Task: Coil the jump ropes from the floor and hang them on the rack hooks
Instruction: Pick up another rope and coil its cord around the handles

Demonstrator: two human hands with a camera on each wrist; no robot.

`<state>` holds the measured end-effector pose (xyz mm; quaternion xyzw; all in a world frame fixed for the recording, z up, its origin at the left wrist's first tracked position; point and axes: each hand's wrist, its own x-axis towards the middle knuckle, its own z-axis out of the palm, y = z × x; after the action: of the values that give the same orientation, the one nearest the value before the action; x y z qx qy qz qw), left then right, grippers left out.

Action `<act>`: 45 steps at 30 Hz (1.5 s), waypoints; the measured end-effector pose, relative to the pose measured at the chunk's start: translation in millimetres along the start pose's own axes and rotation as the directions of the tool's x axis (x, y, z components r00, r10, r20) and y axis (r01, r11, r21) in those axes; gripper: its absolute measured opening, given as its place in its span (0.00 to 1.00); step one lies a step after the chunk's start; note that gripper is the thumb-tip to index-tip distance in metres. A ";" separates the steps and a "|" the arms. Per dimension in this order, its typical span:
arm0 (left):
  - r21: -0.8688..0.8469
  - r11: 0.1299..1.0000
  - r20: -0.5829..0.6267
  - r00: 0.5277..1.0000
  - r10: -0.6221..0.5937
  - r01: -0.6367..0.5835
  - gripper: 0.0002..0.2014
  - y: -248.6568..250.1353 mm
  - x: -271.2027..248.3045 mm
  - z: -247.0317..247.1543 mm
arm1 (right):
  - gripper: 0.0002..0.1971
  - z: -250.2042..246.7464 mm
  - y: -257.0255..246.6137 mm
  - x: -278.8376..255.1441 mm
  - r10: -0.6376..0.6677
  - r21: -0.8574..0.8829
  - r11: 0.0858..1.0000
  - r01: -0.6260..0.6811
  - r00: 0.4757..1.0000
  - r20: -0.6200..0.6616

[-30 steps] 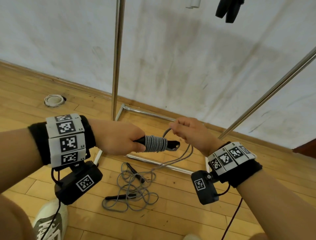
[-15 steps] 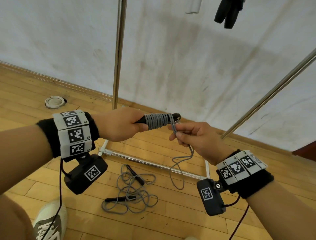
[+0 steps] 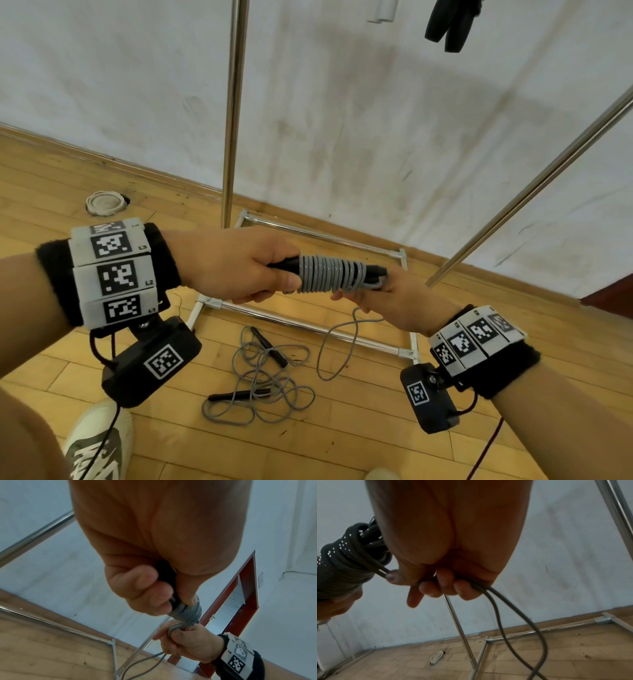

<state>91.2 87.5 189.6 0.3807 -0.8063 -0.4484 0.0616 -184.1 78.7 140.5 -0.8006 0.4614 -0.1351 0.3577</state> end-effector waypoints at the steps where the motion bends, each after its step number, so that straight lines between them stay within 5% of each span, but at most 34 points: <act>1: 0.002 1.000 0.016 1.000 -0.007 0.007 0.07 0.1 0.1 0.9 | 0.12 0.9 1.5 1.1 -0.006 -0.052 0.999 0.006 1.000 -0.004; 4: 0.047 0.999 0.069 0.997 -0.024 0.021 0.09 -0.2 1.6 4.5 | 0.20 2.1 4.6 3.6 -0.096 -0.167 0.981 0.098 0.995 0.023; 8: 0.116 0.993 0.120 0.992 -0.031 0.018 0.09 -0.7 2.5 8.9 | 0.08 -4.1 6.6 5.9 -0.055 -0.413 0.909 0.065 0.998 0.036; 11: 0.165 0.986 0.105 0.993 -0.054 0.036 0.09 -2.8 4.0 8.1 | 0.21 -7.9 6.6 8.0 -0.022 -0.496 0.868 0.018 1.000 -0.003; 17: 0.451 0.888 0.048 0.992 -0.118 0.084 0.11 -11.8 11.2 9.7 | 0.18 -9.9 2.2 16.0 0.111 -0.129 0.983 -0.127 0.986 -0.128; 20: 0.513 0.849 0.010 0.988 -0.155 0.127 0.11 -15.1 16.1 10.9 | 0.22 -11.5 -6.8 18.3 0.185 0.150 0.976 -0.159 0.965 -0.186; 24: 0.529 0.831 -0.089 0.985 -0.148 0.172 0.11 -17.5 21.7 10.6 | 0.19 -13.9 -17.0 19.4 0.223 0.255 0.953 -0.164 0.950 -0.221; 32: 0.436 0.877 -0.346 0.937 -0.047 0.205 0.10 -20.2 21.1 1.0 | 0.05 -12.5 -26.9 11.0 0.153 0.546 0.837 -0.034 0.973 -0.173; 35: 0.366 0.916 -0.414 0.910 0.001 0.166 0.10 -18.3 17.7 -2.5 | 0.10 -9.4 -25.6 8.9 0.096 0.641 0.767 0.041 0.979 -0.178; 45: 0.101 0.994 -0.379 0.923 0.065 -0.028 0.09 -11.8 11.3 -0.9 | 0.16 5.7 -19.8 12.4 0.092 0.584 0.811 -0.015 0.991 -0.102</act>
<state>90.2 75.6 178.3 0.4440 -0.8079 -0.3258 0.2099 -161.6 77.2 148.9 -0.6295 0.4418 -0.3094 0.5594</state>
